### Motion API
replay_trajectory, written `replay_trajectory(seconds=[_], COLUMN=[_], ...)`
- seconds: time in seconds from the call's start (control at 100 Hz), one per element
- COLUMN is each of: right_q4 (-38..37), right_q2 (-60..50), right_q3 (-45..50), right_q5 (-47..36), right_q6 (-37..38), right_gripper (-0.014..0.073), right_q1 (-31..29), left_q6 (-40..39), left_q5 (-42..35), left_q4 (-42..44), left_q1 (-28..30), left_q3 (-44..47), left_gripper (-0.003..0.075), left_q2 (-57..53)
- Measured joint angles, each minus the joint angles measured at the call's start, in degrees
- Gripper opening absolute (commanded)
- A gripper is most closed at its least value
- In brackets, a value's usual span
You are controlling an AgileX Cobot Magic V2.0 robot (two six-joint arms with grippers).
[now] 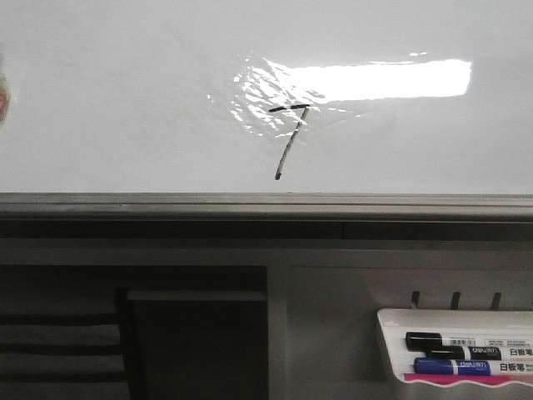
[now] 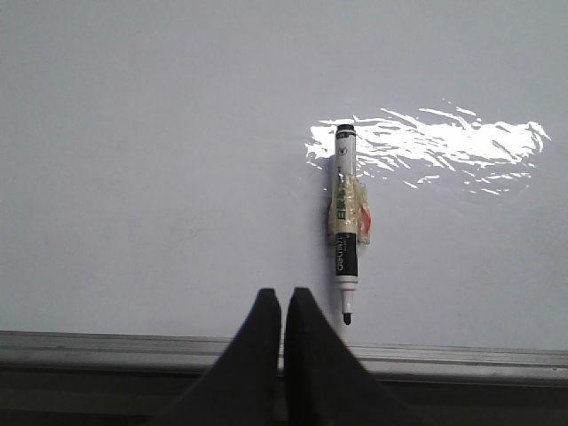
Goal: Write number 7 on whiteboard
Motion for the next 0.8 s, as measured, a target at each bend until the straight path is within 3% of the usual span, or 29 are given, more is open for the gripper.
replay_trajectory(seconds=[0.54, 0.8], right_q4=[0.0, 4.32], right_q2=[-1.05, -9.44], right_q3=[0.5, 10.13], right_q5=[0.0, -9.56], right_q6=[0.0, 0.0], right_gripper=[-0.0071, -0.0071], right_q1=[-0.23, -11.87], left_q6=[-0.09, -0.09], left_q5=[0.0, 0.0], left_q4=[0.0, 0.0], left_q1=[0.0, 0.0], left_q3=[0.0, 0.0], left_gripper=[-0.002, -0.002], left_q2=[0.0, 0.0])
